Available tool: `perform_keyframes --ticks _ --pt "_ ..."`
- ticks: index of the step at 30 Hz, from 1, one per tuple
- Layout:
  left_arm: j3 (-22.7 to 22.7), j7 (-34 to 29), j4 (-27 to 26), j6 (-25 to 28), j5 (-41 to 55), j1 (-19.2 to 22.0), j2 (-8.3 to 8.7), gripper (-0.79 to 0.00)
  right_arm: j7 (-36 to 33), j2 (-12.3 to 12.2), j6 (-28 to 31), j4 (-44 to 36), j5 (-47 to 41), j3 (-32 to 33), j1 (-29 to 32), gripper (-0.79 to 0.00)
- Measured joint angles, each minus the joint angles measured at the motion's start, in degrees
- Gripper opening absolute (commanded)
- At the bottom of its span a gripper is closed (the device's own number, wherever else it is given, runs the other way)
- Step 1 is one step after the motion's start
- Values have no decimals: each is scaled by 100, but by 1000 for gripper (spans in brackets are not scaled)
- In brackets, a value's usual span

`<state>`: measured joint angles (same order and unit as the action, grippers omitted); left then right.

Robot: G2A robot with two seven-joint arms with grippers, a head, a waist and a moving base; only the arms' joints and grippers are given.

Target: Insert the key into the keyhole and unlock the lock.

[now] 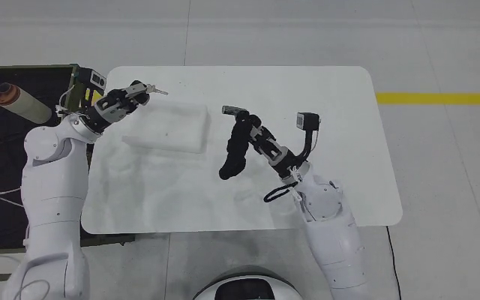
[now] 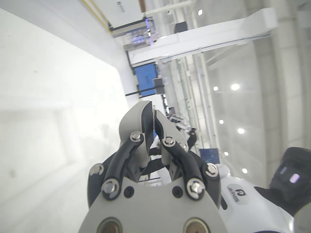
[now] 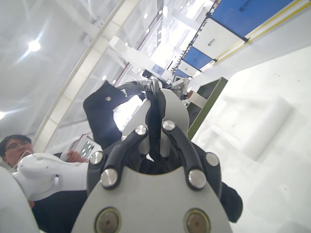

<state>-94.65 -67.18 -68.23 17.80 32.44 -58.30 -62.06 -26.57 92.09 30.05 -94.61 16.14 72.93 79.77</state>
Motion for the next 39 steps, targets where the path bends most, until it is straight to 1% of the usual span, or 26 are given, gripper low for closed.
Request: perform_keyframes --ticks 1,4,7,9,17,18,21,22,25,28,32,39 --pt "67 180 -179 84 301 -190 -34 -785 308 22 -85 66 475 -129 -22 -785" --pt "258 541 -373 93 800 -471 -107 -785 1192 85 -272 237 1573 -454 -92 -785" --pt "417 568 -499 183 910 -615 -142 -785 1804 144 -406 465 2080 -724 -191 -785" --pt "437 524 -563 289 789 -661 -140 -785 1985 160 -411 525 2203 -786 -255 -785" --pt "428 530 -580 312 753 -670 -136 -785 1998 160 -383 519 2207 -787 -265 -785" --pt "423 545 -643 366 700 -722 -132 -785 1997 156 -401 501 2225 -784 -246 -785" --pt "371 819 -1140 898 143 -1090 -122 -785 2181 130 -639 240 2786 -812 -10 -785" --pt "390 925 -1276 965 45 -1187 -128 -785 2285 132 -720 204 3052 -871 38 -785" --pt "378 1039 -1436 907 -7 -1280 -128 -785 2449 144 -871 224 3359 -971 23 -785" --pt "363 1080 -1471 934 -135 -1304 -120 -785 2587 151 -975 265 3533 -1018 -4 -785" --pt "385 1124 -1468 968 -277 -1325 -116 -785 2697 161 -1009 287 3523 -1059 -18 -785" --pt "482 1207 -1429 1005 -327 -1345 -128 -785 2657 160 -957 320 3453 -1076 -46 -785"
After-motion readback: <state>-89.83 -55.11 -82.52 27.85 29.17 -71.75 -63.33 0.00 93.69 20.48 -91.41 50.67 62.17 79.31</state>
